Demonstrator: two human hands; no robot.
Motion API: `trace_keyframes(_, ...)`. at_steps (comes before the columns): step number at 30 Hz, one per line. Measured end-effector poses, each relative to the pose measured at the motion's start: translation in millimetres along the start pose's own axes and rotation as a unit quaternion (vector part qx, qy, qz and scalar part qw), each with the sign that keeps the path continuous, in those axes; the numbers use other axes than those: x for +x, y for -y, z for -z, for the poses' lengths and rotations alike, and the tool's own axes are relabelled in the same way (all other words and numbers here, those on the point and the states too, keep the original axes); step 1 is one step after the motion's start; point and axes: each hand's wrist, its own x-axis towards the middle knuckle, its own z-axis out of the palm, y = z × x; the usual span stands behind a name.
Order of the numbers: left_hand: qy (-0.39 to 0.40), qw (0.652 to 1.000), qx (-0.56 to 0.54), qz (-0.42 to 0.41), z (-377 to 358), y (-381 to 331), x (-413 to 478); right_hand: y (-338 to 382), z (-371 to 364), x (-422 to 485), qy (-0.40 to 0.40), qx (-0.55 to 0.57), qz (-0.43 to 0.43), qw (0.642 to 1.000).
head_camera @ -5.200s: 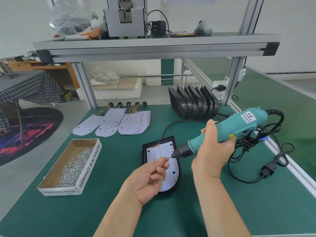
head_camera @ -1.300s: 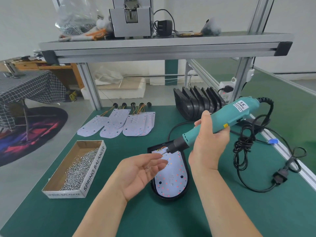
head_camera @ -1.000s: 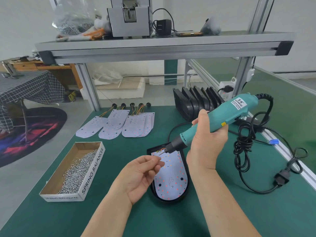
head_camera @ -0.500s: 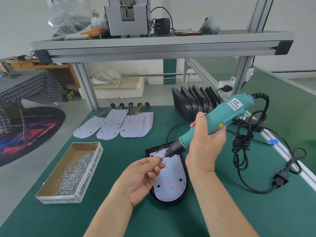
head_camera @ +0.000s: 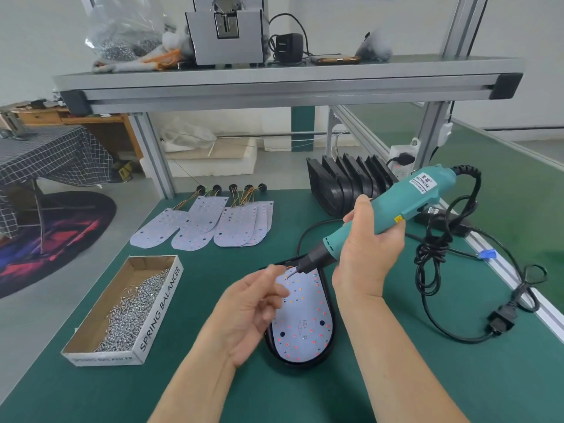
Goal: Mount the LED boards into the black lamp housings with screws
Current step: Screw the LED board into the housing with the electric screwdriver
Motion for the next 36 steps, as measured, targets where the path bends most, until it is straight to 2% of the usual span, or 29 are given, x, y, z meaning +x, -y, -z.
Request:
trace_keyframes(2, -0.116, 0.982, 0.149, -0.009, 16.2, -5.7, 11.5, 1.5, -2.5, 6.8, 0.000, 0.000, 0.014, 1.000)
trace_keyframes(3, -0.166, 0.954, 0.250, -0.006, 22.4, -7.2, 16.0, 1.8, -3.6, 10.0, 0.002, -0.002, 0.021, 1.000)
trace_keyframes(4, -0.181, 0.926, 0.332, 0.006, 25.5, -6.9, 19.5, 1.2, -4.9, 12.7, 0.005, -0.004, 0.028, 1.000)
trace_keyframes(5, -0.168, 0.908, 0.383, 0.023, 24.8, -5.2, 21.4, -0.2, -5.9, 14.8, 0.008, -0.006, 0.036, 0.999)
trace_keyframes(8, -0.118, 0.894, 0.431, 0.046, 13.4, 7.3, 35.9, -8.9, -9.2, 18.1, 0.020, -0.019, 0.055, 0.998)
trace_keyframes(10, -0.108, 0.902, 0.414, 0.059, 6.1, 14.0, 47.2, -16.6, -9.6, 19.5, 0.038, -0.038, 0.068, 0.996)
trace_keyframes(13, -0.077, 0.937, 0.327, 0.091, -7.9, 17.8, 52.3, -27.5, -9.5, 21.7, 0.072, -0.074, 0.095, 0.990)
trace_keyframes(16, -0.055, 0.951, 0.288, 0.094, -18.6, 21.9, 49.2, -37.2, -9.2, 21.3, 0.094, -0.109, 0.127, 0.981)
trace_keyframes(24, -0.054, 0.955, 0.276, 0.090, -14.4, 27.3, 54.2, -58.3, -8.3, 8.5, 0.144, -0.162, 0.149, 0.965)
trace_keyframes(36, -0.034, 0.960, 0.264, 0.082, -9.7, 32.6, 60.9, -61.4, -14.4, 5.4, 0.171, -0.190, 0.172, 0.951)
